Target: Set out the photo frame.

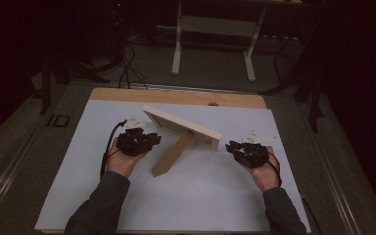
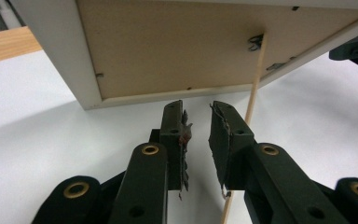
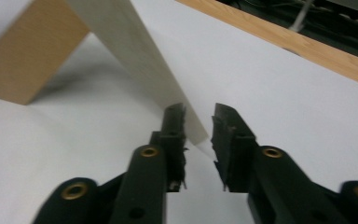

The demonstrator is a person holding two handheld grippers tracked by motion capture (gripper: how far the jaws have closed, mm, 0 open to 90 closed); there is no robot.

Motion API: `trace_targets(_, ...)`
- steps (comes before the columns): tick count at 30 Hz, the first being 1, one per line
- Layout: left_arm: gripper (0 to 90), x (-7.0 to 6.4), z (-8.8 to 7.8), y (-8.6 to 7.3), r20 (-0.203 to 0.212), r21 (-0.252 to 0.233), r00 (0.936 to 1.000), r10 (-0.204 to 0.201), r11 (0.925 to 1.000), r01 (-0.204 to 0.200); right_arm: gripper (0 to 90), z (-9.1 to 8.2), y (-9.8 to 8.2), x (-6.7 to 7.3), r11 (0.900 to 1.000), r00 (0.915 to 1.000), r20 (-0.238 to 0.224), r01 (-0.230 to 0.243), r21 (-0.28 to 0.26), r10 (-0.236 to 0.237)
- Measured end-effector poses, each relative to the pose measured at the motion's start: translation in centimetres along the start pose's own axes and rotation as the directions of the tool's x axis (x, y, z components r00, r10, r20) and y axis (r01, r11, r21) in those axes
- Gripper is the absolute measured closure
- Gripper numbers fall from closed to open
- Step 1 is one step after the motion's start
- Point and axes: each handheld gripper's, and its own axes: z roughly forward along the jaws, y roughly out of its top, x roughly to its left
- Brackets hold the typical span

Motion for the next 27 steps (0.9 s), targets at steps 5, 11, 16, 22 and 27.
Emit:
trace_targets(5, 77.1, 0.2, 0.0, 0.3, -0.014, -0.017, 0.9998, -0.014, 0.9998, 0.013, 88.9, 0.2, 0.0, -0.1, 1.000, 0.9994, 0.034, -0.001, 0.002, 0.001)
trace_targets(11, 78.7, 0.3, 0.1, 1.1, -0.016, -0.028, 0.9997, -0.018, 0.9995, 0.017, 89.8, 0.4, 0.2, -0.4, 0.999, 0.9980, 0.049, -0.039, -0.029, 0.040)
trace_targets(16, 81.9, 0.5, 0.4, 1.6, -0.023, -0.027, 0.9994, -0.026, 0.9993, 0.026, 89.8, 0.9, 0.6, -0.6, 0.998, 0.9969, 0.049, -0.060, -0.029, 0.061)
trace_targets(22, 87.7, 0.5, 0.9, 2.1, -0.036, -0.013, 0.9992, -0.018, 0.9998, 0.018, 89.8, 1.2, 1.2, -0.5, 0.998, 0.9976, 0.042, -0.054, -0.028, 0.055)
trace_targets(27, 90.0, 0.3, 1.3, 2.4, -0.040, -0.009, 0.9991, -0.014, 0.9999, 0.014, 89.8, 1.5, 2.0, -0.3, 0.998, 0.9978, 0.033, -0.055, -0.038, 0.057)
